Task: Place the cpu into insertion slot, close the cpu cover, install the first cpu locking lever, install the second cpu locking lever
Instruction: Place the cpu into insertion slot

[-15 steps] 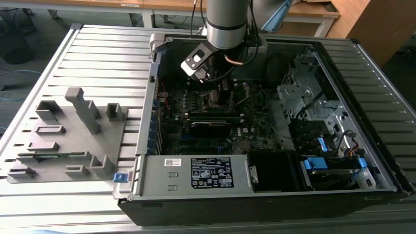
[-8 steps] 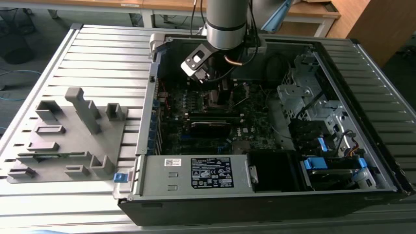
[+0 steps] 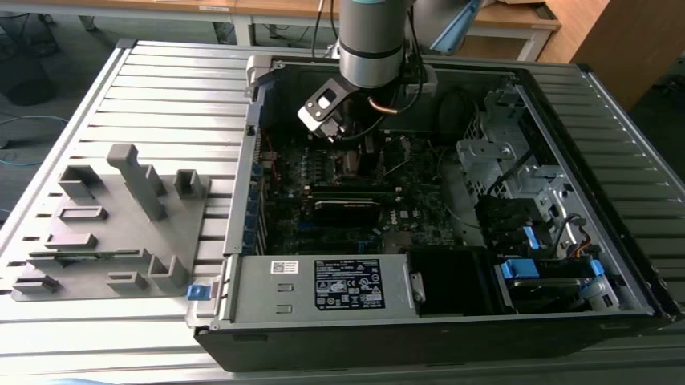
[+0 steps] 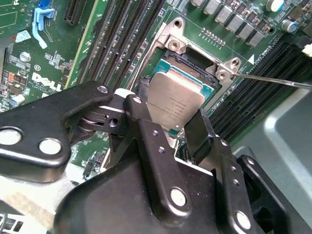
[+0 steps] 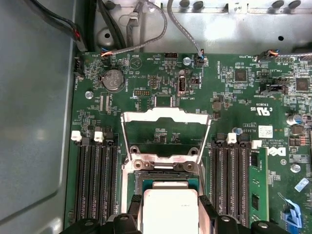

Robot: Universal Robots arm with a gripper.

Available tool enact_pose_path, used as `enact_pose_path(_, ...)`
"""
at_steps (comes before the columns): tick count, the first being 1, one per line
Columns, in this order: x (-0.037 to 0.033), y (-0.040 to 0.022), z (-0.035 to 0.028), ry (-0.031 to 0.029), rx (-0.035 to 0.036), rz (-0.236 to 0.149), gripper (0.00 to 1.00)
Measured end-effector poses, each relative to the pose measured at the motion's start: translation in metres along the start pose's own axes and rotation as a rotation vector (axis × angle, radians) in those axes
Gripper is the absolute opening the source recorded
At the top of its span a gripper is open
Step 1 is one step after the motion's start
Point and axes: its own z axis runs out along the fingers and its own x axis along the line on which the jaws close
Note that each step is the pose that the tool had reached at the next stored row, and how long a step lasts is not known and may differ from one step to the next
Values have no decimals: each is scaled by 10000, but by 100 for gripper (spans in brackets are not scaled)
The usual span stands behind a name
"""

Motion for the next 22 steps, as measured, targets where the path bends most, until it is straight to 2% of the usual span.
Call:
enact_pose_path(9, 39, -1, 22, 15, -1, 0, 54)
enact_pose_path(17, 38, -7, 97, 17, -1, 1, 54)
enact_pose_path(22, 51, -10, 112, 17, 0, 2, 54)
